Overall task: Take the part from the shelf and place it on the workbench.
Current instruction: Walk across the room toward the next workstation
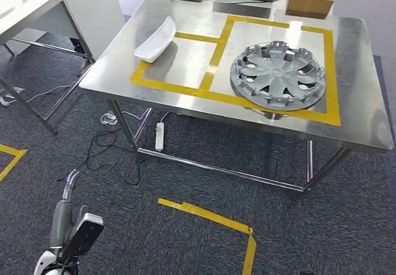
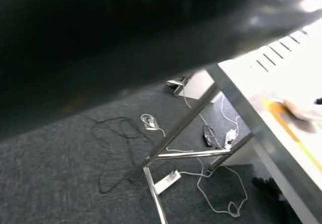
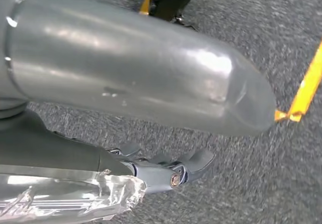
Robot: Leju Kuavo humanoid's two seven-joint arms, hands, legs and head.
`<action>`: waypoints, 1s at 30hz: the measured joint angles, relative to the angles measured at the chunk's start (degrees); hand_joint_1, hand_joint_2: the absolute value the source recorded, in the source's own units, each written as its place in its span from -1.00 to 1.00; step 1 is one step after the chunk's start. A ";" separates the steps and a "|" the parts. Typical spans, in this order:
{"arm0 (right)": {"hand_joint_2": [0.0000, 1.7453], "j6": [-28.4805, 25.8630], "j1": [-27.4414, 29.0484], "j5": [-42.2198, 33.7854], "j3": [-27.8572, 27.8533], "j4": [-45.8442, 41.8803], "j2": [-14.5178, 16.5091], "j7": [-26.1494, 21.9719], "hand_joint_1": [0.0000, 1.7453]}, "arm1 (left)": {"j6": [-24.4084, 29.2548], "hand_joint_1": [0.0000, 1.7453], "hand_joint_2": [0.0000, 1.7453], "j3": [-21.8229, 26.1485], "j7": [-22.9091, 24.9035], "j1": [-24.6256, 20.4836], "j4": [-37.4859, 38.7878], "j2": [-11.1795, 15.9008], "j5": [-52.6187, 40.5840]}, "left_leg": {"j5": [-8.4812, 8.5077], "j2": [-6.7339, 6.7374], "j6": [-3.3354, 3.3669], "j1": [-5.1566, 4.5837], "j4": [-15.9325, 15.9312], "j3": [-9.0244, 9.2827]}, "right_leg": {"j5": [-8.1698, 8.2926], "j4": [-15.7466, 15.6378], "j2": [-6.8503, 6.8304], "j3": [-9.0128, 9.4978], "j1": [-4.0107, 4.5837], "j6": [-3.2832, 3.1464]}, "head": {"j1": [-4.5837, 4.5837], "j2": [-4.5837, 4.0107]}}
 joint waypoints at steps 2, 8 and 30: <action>-1.00 -0.04 -0.14 0.04 0.03 0.00 0.13 -0.02 -1.00 | -0.56 -1.00 -1.00 0.56 -0.30 -0.13 0.13 -0.22 0.28 | -1.27 1.57 0.69 -0.29 -6.60 4.32 | 0.53 0.77 -0.88 -0.78 0.16 0.60 | 0.01 0.00; -1.00 -0.15 -0.15 0.05 0.04 0.03 0.42 0.11 -1.00 | -1.88 -1.00 -1.00 3.15 -1.18 0.02 1.49 -0.92 0.90 | 1.01 -0.64 3.67 -0.59 -8.44 1.08 | -5.67 7.16 2.36 -4.27 -0.16 2.30 | 0.21 0.00; -1.00 -0.52 -0.35 0.19 0.13 0.26 1.24 0.21 -1.00 | -6.01 -1.00 -1.00 17.51 -3.45 -2.75 13.95 -2.44 0.20 | 2.84 -0.67 0.02 0.12 3.00 -4.19 | -0.89 -1.54 -0.31 1.93 0.36 -0.66 | -0.50 0.00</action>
